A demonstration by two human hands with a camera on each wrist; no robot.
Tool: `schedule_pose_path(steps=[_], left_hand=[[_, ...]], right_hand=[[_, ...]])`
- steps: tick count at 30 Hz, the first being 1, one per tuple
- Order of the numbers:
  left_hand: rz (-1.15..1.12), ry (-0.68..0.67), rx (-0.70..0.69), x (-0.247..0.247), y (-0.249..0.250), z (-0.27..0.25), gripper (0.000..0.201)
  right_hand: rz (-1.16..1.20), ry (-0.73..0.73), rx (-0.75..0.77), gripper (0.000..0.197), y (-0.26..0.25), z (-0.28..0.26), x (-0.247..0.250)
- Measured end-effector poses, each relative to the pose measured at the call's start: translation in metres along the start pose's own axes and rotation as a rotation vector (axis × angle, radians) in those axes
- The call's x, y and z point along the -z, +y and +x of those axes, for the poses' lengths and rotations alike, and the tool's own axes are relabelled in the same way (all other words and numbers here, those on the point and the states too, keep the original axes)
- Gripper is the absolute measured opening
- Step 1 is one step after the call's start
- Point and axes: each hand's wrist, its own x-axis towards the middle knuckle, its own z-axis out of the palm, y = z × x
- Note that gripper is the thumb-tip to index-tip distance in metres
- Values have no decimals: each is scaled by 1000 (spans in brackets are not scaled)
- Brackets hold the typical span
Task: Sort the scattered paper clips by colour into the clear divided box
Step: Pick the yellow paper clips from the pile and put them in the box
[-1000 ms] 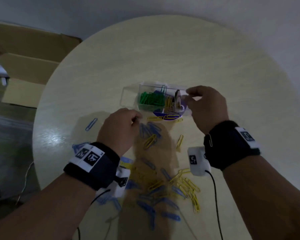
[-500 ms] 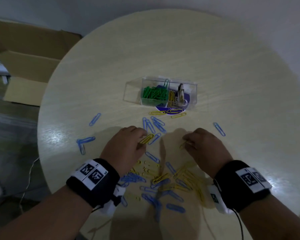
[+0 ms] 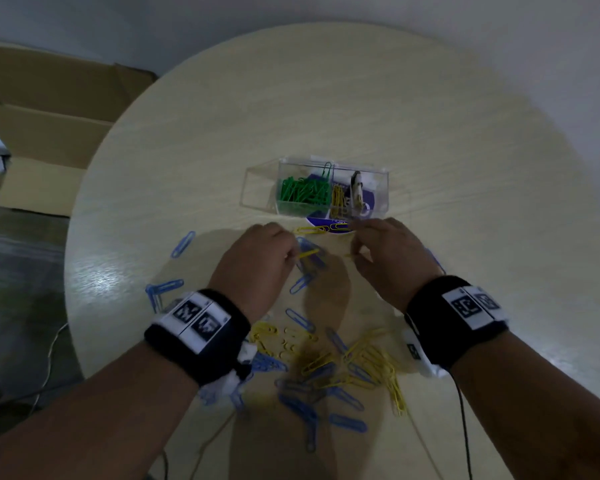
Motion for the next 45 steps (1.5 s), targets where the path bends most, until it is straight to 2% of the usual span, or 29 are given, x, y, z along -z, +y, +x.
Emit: schedule_pose_path(steps=[2, 5, 11, 14, 15, 19, 25, 28, 30, 35, 40, 42, 45], left_hand=[[23, 2, -40, -6, 3, 21, 7], [38, -46, -20, -14, 1, 38, 6], [17, -85, 93, -11, -5, 41, 2], [-73, -82, 132, -8, -5, 42, 28], [-94, -83, 134, -8, -4, 44, 32], [-8, -103, 104, -12, -2, 49, 26], [-134, -138, 262, -11, -3, 54, 4], [-191, -162, 301, -7, -5, 51, 8], [-249, -133, 326, -5, -9, 46, 11], [-415, 47, 362, 13, -6, 35, 14], [-473, 247, 331, 22, 18, 63, 14], [-448, 278, 312, 19, 28, 82, 14], [-426, 247, 302, 8, 38, 102, 15]], right_hand=[[-44, -3, 26, 7, 0, 8, -5], [-144, -38, 18, 5, -2, 11, -10], [-115, -96, -155, 4, 2, 6, -7], [21, -103, -288, 14, 4, 2, -3], [52, -109, -318, 20, 4, 1, -2], [67, -163, -351, 25, 4, -2, -1], [67, -189, -375, 16, 3, -11, -1], [86, -162, -349, 13, 1, -20, -3], [74, -156, -343, 14, 1, -27, -4], [95, -131, -360, 18, -1, -40, -4], [183, -142, -400, 20, 3, -44, -3], [236, -107, -421, 22, 6, -43, 0], [311, 17, -471, 16, 9, -39, 13]])
